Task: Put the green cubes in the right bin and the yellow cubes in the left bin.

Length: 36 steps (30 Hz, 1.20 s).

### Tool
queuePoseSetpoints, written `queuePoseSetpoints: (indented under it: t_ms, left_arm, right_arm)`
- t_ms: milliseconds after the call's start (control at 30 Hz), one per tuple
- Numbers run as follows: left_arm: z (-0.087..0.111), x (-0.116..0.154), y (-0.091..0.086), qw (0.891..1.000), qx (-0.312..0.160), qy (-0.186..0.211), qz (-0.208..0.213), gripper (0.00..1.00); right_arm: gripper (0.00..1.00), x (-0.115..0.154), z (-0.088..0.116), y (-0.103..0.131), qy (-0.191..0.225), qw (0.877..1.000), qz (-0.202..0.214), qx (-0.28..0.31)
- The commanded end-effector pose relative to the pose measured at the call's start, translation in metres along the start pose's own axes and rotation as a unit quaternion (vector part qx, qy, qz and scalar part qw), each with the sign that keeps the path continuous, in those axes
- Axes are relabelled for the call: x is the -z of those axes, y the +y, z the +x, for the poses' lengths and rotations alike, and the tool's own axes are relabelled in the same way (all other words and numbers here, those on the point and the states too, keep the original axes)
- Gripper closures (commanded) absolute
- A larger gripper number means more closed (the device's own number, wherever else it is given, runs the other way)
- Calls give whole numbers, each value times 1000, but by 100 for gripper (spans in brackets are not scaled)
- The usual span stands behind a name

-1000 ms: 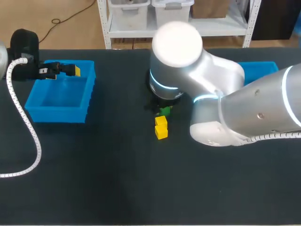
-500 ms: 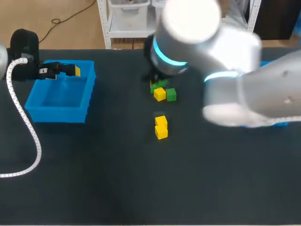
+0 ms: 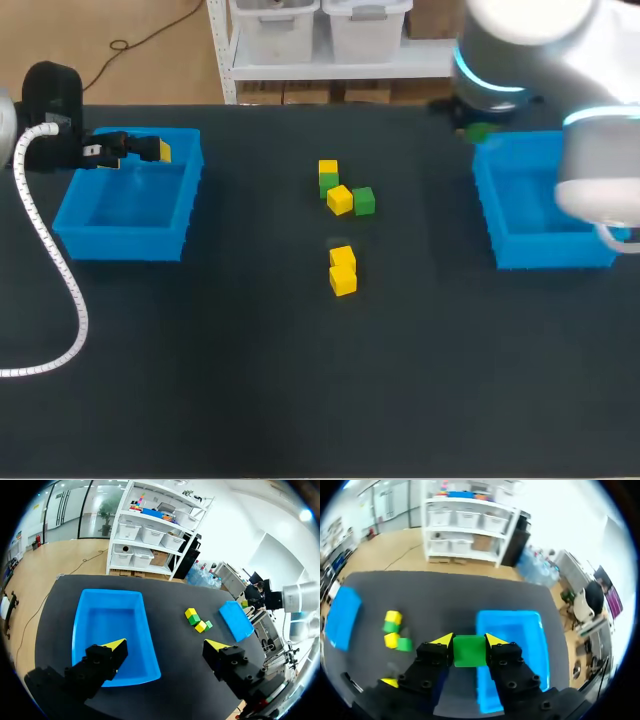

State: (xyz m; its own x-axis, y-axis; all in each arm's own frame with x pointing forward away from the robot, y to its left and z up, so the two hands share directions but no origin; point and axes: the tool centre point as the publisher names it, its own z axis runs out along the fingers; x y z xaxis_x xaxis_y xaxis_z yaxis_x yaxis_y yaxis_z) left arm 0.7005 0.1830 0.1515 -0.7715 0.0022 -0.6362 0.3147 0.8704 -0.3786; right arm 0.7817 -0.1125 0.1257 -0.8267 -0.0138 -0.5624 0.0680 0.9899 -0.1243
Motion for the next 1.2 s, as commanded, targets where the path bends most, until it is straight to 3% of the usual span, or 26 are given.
queuePoseSetpoints:
  t_ms: [33, 233, 400, 467, 500, 667, 833, 1033, 1200]
  left_arm:
    - [1, 0, 1, 1000, -1, -3, 3, 0]
    - [1, 0, 1, 1000, -1, -3, 3, 0]
    - [1, 0, 1, 1000, -1, -3, 3, 0]
    - [1, 0, 1, 1000, -1, -3, 3, 0]
    - [1, 0, 1, 1000, -1, -3, 3, 0]
    - [1, 0, 1, 1000, -1, -3, 3, 0]
    - [1, 0, 1, 1000, -1, -3, 3, 0]
    - [1, 0, 1, 1000, -1, -3, 3, 0]
    - [1, 0, 1, 1000, -1, -3, 3, 0]
  right_arm:
    - [100, -22, 3, -43, -23, 999, 3, -25]
    - [100, -38, 18, -84, -3, 998, 14, -65]
    - [100, -48, 43, -97, 14, 996, 14, -86]
    - [75, -51, 49, -101, 20, 996, 21, -90]
    - [0, -53, 49, -103, 21, 995, 21, -94]
    - [0, -52, 46, -105, 13, 996, 15, -90]
    - [0, -39, 25, -93, -20, 998, 1, -56]
    - [0, -11, -9, -54, -75, 996, -29, 33]
    - [0, 3, -17, -9, -90, 990, -52, 94]
